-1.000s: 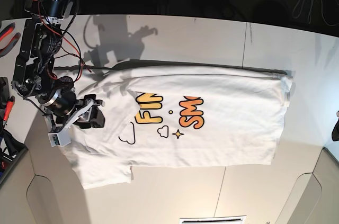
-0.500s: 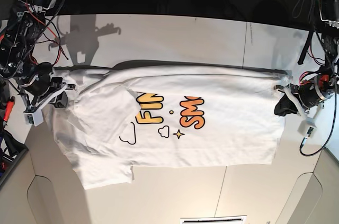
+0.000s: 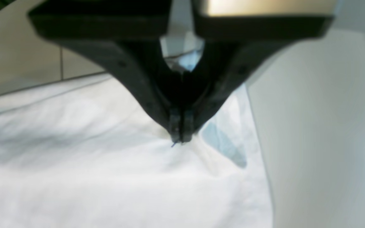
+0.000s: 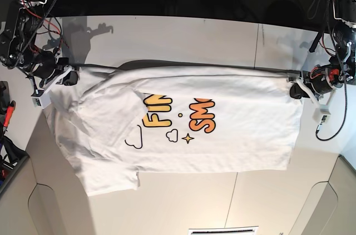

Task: Layout the t-shirt on the table in an organized manner, then fold the t-shirt properly
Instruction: 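Regrasp the folded edge with both grippers at the collar and hem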

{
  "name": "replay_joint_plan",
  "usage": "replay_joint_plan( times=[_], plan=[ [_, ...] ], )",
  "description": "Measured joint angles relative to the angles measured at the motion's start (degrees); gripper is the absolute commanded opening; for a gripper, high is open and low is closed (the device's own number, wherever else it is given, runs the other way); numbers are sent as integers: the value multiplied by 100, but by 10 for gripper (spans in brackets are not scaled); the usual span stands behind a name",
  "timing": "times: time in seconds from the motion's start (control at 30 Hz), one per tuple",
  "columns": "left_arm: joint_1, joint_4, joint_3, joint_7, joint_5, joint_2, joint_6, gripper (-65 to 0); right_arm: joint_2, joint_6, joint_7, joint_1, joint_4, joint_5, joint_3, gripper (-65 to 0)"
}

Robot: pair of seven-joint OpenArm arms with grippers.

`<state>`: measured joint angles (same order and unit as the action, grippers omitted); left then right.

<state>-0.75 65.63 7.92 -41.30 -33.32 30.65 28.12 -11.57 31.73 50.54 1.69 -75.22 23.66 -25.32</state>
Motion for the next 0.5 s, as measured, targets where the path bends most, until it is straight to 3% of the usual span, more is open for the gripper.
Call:
replay_joint_plan(
  times=[0.1,0.33,0.5],
  plan=[
    [-249,4,330,-192,-326,0,98,-650,-13,-9,363,-348,-468,199,4,-650],
    [-927,28,1224,-706,-1228,7,713,-650,-17,-11,780,-1237,-1770,400,7,-650],
    [-1117,17,1700,-815,-1272,-20,883,-650,-17,2,957,-1705,-2090,402,7,-650]
  ],
)
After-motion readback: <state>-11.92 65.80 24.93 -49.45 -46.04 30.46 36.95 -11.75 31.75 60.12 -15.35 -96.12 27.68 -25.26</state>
